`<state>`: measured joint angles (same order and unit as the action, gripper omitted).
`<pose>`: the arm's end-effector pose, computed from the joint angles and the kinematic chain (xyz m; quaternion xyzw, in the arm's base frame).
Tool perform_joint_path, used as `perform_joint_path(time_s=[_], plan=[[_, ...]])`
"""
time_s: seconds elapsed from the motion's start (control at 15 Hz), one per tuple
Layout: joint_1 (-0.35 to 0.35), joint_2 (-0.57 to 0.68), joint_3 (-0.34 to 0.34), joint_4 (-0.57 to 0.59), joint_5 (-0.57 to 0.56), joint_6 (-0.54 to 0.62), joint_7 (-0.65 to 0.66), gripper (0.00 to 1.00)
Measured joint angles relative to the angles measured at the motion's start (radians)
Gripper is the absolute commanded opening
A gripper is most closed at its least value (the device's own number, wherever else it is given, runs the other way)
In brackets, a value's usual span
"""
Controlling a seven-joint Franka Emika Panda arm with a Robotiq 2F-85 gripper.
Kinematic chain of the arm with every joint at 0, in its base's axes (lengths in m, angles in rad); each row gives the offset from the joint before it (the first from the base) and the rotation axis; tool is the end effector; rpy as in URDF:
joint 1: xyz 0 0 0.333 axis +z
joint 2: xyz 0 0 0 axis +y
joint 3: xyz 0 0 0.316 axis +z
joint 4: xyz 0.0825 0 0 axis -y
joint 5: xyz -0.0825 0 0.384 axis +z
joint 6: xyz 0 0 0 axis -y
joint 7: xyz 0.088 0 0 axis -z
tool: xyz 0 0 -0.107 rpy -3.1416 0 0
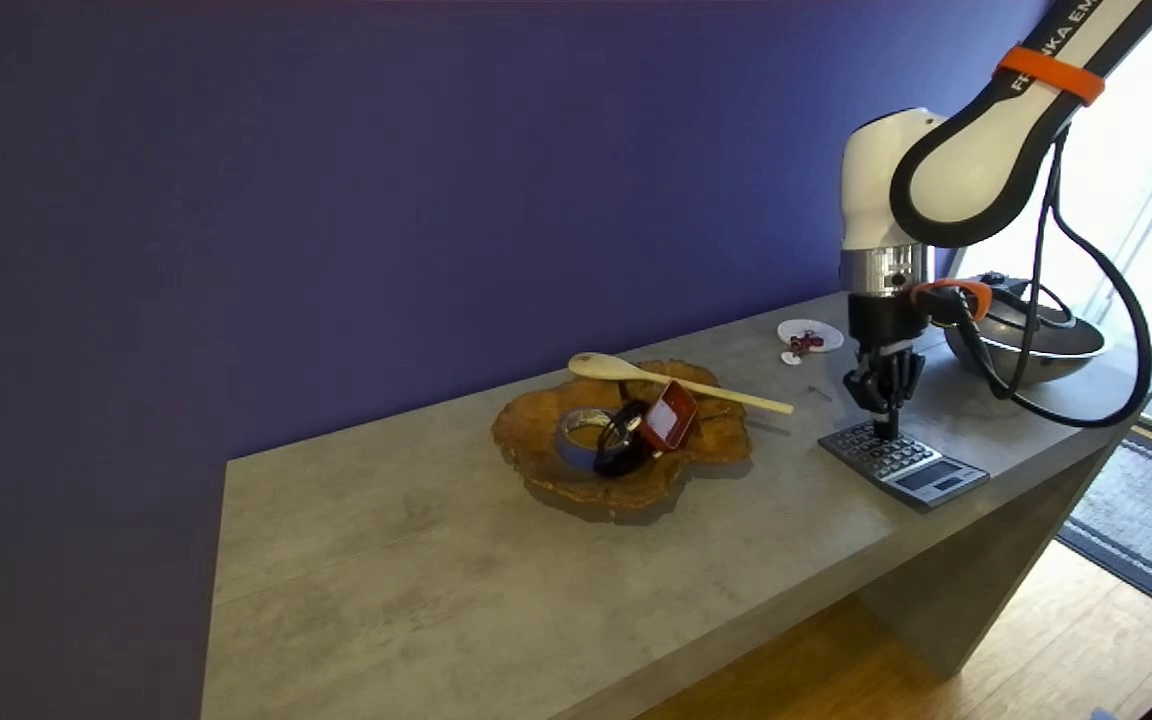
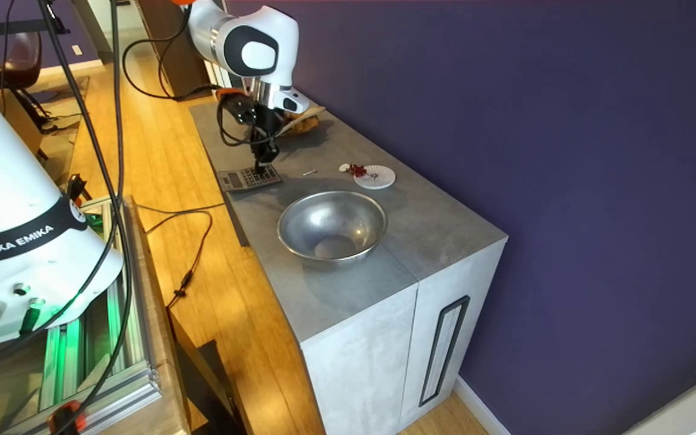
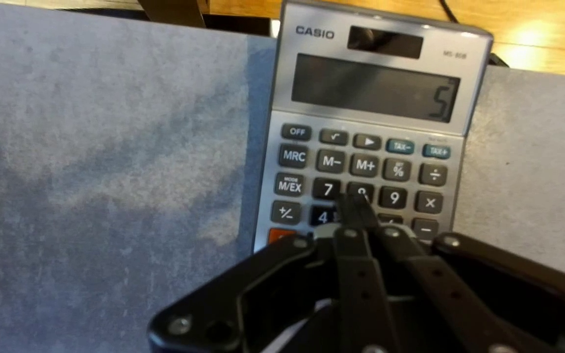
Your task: Press four buttons on the calculator
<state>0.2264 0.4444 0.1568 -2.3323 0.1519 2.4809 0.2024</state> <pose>0.4416 0.1845 0.1282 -0.9864 -0.0206 0.1606 0.0264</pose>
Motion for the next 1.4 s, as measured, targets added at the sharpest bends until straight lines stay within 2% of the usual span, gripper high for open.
perform_joint_path(time_s=[1.4], plan=[[-0.001,0.013,0.010,0.007,0.003,-0.008,-0.021,0.00]])
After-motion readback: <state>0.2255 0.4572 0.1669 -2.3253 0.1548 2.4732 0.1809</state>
